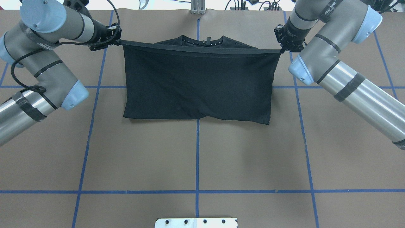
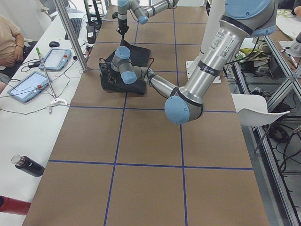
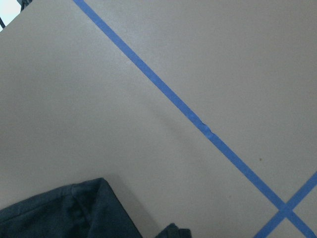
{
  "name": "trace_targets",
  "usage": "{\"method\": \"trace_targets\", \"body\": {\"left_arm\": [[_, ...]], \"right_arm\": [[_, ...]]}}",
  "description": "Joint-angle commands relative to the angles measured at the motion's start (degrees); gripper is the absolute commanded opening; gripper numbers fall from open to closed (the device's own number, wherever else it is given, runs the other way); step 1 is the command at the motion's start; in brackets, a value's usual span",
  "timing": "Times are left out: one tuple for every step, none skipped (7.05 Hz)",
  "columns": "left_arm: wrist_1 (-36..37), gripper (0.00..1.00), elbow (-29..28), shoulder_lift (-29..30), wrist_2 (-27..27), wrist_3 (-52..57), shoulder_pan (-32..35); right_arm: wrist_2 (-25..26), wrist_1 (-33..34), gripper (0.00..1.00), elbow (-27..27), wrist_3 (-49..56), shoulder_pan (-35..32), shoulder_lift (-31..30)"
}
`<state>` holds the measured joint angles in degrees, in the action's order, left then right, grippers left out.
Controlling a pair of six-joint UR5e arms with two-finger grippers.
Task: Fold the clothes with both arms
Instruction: 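Lift the hem with both grippers and fold it toward the collar, then lower the hem near the collar and open both grippers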
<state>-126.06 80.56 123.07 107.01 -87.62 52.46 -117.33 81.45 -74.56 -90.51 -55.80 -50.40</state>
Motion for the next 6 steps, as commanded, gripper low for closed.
{"method": "trace_targets", "body": {"left_arm": [[-3.65, 0.0, -4.53, 1.38, -0.75, -0.01, 0.01], [-3.75, 0.0, -4.71, 1.47, -1.45, -0.01, 0.01], [-4.88, 0.0, -5.93, 1.55, -1.54, -0.01, 0.01], [-7.42, 0.0, -8.38, 1.9, -2.93, -0.01, -0.08], [-9.01, 0.0, -10.23, 2.34, -3.21, -0.01, -0.08], [-9.11, 0.43, -10.77, 2.78, -3.47, -0.01, -0.08]], "right_arm": [[1.05, -1.46, 0.0, 3.96, 0.07, 1.03, 2.4], [2.36, -5.56, 0.0, 5.64, -0.1, 2.0, 2.41], [2.46, -6.47, 0.0, 6.52, -0.11, 2.09, 2.49], [2.46, -6.57, 0.0, 6.62, -0.02, 2.09, 2.41], [2.46, -6.57, 0.0, 6.88, -0.02, 2.09, 2.84], [2.55, -6.57, 0.22, 7.06, -0.02, 2.09, 2.93]]}}
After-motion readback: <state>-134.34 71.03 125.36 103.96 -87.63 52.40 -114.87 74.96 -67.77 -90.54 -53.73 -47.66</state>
